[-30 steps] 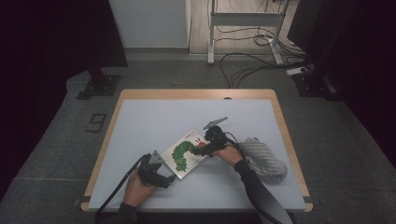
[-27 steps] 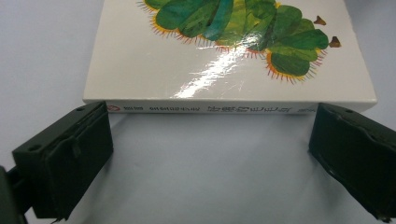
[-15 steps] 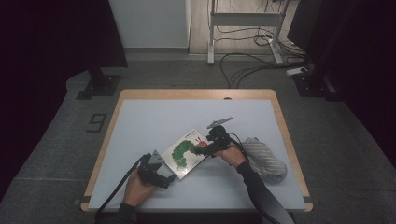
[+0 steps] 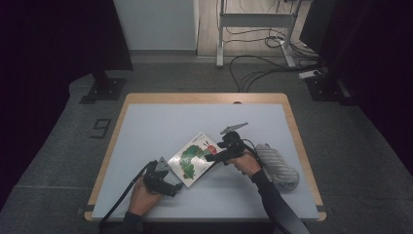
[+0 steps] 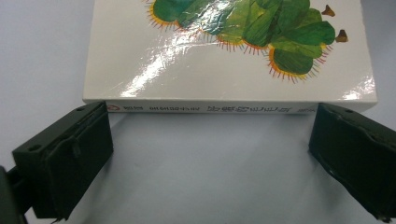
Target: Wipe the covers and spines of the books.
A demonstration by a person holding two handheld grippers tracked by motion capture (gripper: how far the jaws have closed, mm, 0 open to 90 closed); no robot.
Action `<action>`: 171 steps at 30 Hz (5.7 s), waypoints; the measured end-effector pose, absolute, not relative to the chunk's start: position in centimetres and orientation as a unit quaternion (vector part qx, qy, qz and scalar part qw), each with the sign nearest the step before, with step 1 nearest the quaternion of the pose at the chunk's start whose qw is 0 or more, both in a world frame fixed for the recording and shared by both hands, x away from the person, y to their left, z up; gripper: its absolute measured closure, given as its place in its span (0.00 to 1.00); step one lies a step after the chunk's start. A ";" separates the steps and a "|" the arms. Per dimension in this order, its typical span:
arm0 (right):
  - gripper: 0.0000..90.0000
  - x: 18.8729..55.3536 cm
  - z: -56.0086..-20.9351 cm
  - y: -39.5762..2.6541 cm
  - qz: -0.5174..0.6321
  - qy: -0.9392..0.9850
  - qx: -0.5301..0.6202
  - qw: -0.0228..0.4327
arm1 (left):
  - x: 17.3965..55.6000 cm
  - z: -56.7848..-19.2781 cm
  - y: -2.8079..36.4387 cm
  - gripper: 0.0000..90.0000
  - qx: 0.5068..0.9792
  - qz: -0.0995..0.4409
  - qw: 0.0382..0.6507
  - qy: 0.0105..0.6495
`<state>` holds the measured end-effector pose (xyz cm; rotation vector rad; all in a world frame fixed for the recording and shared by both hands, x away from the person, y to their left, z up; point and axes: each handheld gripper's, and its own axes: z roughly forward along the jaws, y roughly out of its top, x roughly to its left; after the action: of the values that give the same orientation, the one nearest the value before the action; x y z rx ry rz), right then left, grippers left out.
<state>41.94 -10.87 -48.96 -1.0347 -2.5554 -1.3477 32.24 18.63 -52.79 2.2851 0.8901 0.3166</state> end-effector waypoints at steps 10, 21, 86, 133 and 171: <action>0.14 41.8 -48.6 -11.4 -0.432 -0.837 -0.333 0.041 | 32.2 -52.8 18.6 0.00 0.873 0.121 0.328 0.340; 0.20 42.3 -48.3 -10.8 -0.413 -0.854 -0.316 0.034 | 32.2 -52.8 18.6 0.00 0.873 0.121 0.328 0.340; 0.46 40.8 -49.1 -12.7 -0.359 -0.898 -0.255 0.015 | 33.5 -51.0 18.0 0.00 0.869 0.073 0.346 0.345; 0.37 42.9 -49.3 -12.2 -0.379 -0.877 -0.297 -0.010 | 34.2 -48.5 16.9 0.35 0.864 0.089 0.366 0.334; 0.53 41.9 -47.0 -11.2 -0.418 -0.859 -0.274 -0.111 | 33.7 -45.0 18.1 0.76 0.852 0.146 0.384 0.325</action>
<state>41.95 -11.21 -46.98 -0.9287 -2.9065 -1.4159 33.72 18.06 -44.96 2.1719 0.8275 0.3727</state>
